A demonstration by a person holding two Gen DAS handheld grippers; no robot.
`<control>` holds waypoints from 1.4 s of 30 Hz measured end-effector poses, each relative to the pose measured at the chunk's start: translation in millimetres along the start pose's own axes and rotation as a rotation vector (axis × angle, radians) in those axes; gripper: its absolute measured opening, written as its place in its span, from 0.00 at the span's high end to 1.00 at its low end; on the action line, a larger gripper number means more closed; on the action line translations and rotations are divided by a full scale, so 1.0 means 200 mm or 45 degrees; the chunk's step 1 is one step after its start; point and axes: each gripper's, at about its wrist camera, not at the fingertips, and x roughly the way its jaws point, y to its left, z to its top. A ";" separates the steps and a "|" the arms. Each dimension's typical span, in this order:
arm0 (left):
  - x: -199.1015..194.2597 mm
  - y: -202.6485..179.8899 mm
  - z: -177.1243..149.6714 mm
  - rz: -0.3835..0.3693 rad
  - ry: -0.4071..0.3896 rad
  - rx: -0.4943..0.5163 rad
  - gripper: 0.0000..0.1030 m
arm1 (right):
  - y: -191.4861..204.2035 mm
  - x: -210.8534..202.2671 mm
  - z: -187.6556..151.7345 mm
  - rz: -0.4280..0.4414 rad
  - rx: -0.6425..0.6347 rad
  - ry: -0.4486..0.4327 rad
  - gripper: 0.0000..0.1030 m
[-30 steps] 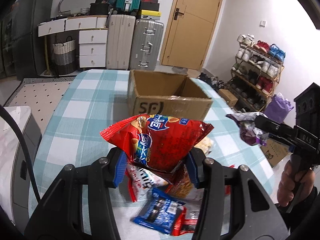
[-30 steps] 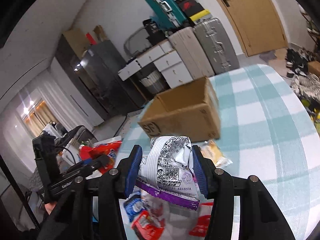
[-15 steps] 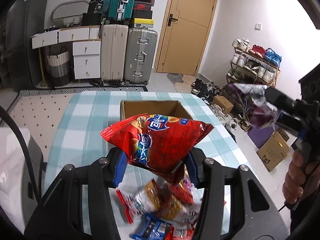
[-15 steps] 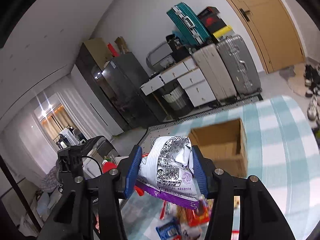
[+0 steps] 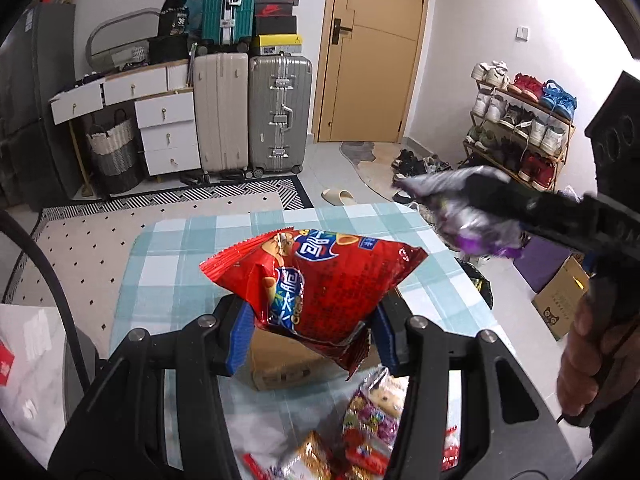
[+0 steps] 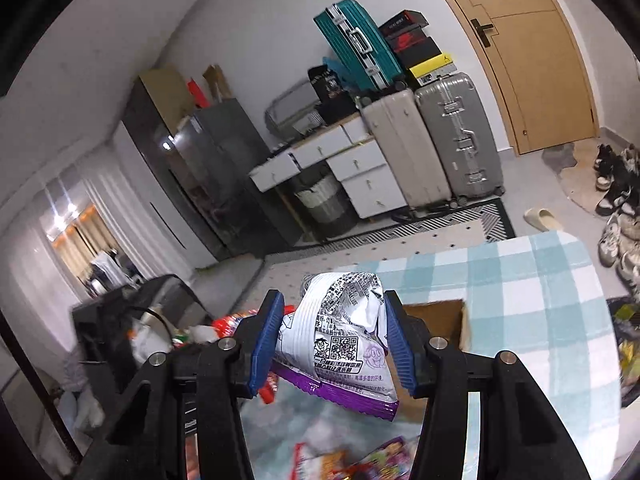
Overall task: Organize snacks
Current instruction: 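Carry both bags over the cardboard box and open both grippers inside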
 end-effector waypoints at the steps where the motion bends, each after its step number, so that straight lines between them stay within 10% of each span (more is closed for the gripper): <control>1: 0.07 0.00 0.03 -0.017 0.020 -0.018 0.54 | -0.01 0.04 0.01 -0.012 0.001 0.014 0.51; 22: 1.02 0.25 -0.06 -0.067 0.307 -0.156 0.53 | -0.49 0.83 -0.19 -0.120 0.117 0.281 0.51; 42: 1.02 0.26 -0.08 -0.075 0.332 -0.172 0.32 | -0.52 0.84 -0.24 -0.118 0.136 0.308 0.36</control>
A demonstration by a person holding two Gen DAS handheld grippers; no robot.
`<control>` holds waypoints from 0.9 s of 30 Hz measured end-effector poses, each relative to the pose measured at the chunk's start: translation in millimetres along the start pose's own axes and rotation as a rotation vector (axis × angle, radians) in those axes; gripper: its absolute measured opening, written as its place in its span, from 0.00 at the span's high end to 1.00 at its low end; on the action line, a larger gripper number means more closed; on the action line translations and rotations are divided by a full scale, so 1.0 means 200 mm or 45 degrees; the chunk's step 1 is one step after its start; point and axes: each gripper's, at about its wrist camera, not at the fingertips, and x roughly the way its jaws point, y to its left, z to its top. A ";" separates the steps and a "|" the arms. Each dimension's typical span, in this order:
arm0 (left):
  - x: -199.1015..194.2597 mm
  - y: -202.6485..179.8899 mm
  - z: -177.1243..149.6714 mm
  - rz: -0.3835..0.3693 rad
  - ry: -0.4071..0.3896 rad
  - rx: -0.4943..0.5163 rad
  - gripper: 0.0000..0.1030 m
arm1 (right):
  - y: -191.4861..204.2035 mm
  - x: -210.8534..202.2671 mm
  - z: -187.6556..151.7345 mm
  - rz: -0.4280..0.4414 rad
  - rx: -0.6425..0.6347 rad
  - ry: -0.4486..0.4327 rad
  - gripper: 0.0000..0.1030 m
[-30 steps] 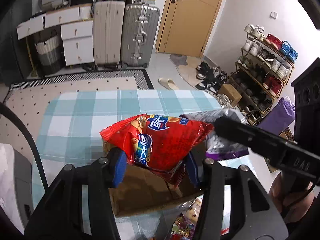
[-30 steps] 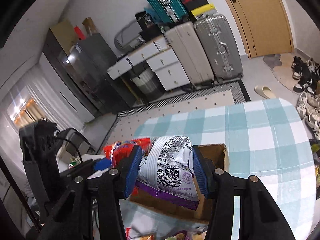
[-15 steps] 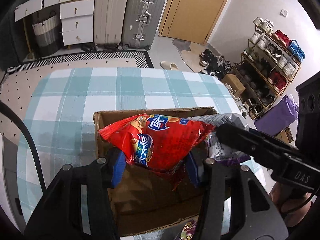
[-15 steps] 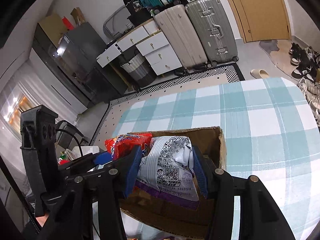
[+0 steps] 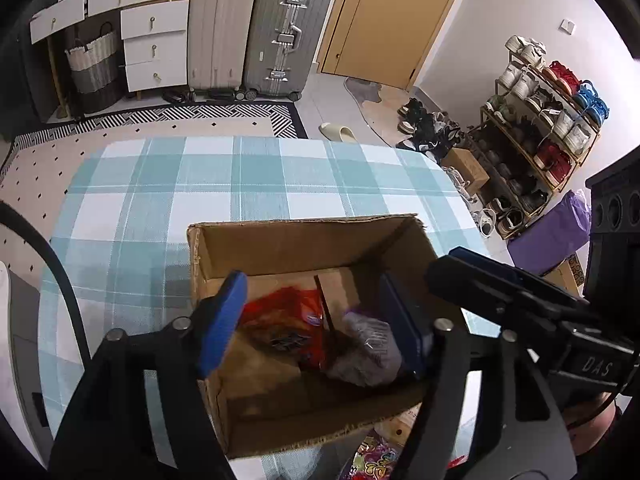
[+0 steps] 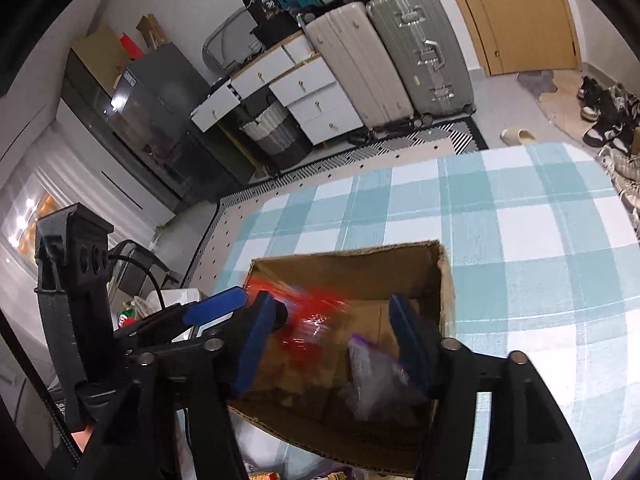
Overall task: Organize snacks
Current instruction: 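Carry both bags over the cardboard box and open both grippers inside, then withdraw both grippers from the box back toward the snack pile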
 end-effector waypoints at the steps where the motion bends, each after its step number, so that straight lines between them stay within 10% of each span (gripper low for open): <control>1: -0.02 -0.01 0.00 0.001 -0.006 0.007 0.30 | 0.00 -0.01 0.00 0.003 -0.001 -0.002 0.36; 27: -1.02 -0.14 -0.50 0.234 -0.372 0.056 0.16 | 0.24 -0.84 -0.36 0.005 -0.115 -0.346 0.01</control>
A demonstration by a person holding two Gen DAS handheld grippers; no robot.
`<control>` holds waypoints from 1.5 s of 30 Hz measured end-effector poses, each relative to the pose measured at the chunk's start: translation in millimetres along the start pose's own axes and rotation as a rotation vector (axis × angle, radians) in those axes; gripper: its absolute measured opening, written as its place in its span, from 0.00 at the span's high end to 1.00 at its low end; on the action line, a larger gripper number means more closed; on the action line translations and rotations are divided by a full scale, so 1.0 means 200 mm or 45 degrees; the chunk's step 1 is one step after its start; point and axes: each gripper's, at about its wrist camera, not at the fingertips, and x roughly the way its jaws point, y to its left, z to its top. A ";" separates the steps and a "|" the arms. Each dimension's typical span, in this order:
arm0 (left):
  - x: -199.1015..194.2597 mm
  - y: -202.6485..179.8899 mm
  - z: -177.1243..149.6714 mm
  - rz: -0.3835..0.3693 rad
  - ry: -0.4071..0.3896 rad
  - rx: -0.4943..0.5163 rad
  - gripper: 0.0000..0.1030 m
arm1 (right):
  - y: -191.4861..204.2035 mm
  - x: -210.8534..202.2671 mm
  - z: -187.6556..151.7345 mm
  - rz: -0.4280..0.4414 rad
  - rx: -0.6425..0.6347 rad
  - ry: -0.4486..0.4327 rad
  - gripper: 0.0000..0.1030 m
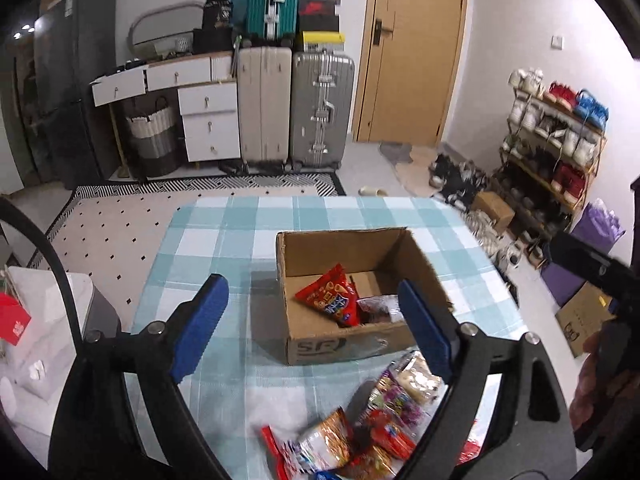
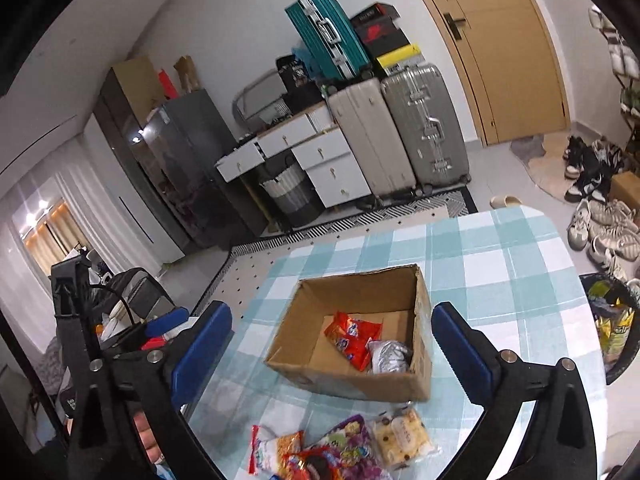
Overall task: Organize snacks
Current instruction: 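Withdraw both grippers from the box back toward the snack pile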
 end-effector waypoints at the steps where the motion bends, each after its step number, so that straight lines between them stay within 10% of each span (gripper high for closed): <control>1: -0.06 0.00 -0.02 0.000 -0.019 -0.009 0.16 | 0.01 -0.03 -0.02 0.002 -0.007 -0.012 0.01; 21: -0.75 -0.01 -0.68 -0.068 -0.238 0.001 0.00 | 0.21 -0.64 -0.67 -0.009 -0.296 -0.276 0.00; 45: -0.32 -0.01 -1.22 -0.103 0.051 0.186 0.00 | 0.13 -0.56 -0.97 -0.079 -0.350 -0.273 0.00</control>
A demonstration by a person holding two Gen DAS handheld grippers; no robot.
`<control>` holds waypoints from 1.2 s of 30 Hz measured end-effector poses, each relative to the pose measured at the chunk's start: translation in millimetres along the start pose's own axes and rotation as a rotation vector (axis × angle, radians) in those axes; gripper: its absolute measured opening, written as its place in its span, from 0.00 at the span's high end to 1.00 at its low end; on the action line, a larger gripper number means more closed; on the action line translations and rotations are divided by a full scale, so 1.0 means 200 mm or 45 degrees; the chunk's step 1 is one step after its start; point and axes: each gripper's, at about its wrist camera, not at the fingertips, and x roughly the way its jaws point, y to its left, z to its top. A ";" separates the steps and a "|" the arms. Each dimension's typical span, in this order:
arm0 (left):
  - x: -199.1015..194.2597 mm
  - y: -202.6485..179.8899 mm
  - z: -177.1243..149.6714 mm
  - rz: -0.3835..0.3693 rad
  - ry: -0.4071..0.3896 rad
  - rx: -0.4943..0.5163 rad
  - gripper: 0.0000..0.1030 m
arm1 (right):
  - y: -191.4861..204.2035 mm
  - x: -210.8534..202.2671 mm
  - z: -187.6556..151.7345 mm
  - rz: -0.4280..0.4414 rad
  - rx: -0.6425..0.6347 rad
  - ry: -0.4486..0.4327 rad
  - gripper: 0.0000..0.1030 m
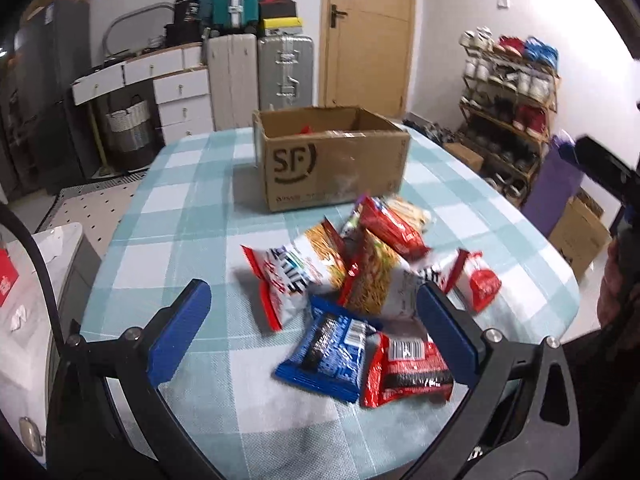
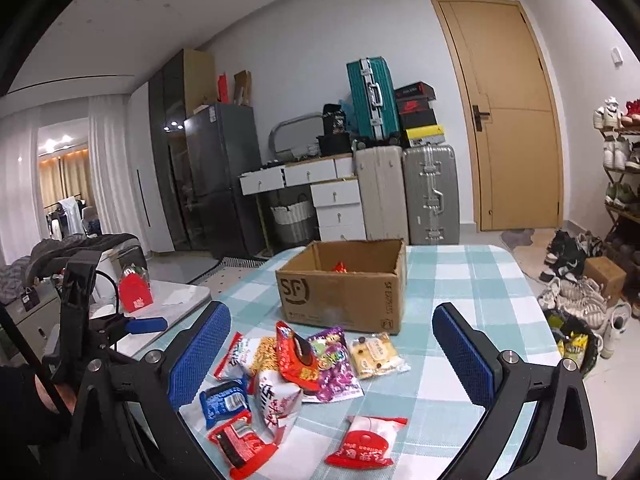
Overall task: Organize snacks
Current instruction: 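Withdraw both grippers from the box back toward the snack pile, then lower the left gripper and grasp the blue biscuit pack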
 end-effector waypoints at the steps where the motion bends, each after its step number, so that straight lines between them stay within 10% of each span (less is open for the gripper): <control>1: 0.01 -0.01 0.00 0.008 0.009 0.013 0.00 | -0.01 0.00 0.00 0.003 0.008 0.003 0.00; 16: 0.21 -0.02 -0.05 0.072 0.214 0.057 0.00 | -0.03 0.07 -0.02 0.018 0.019 0.082 0.00; 31: 0.52 0.01 -0.05 -0.090 0.442 0.048 0.01 | -0.04 0.09 -0.04 0.032 0.032 0.094 0.00; 36: 0.59 0.04 -0.04 -0.147 0.487 0.027 0.18 | -0.05 0.09 -0.04 0.032 0.045 0.100 0.00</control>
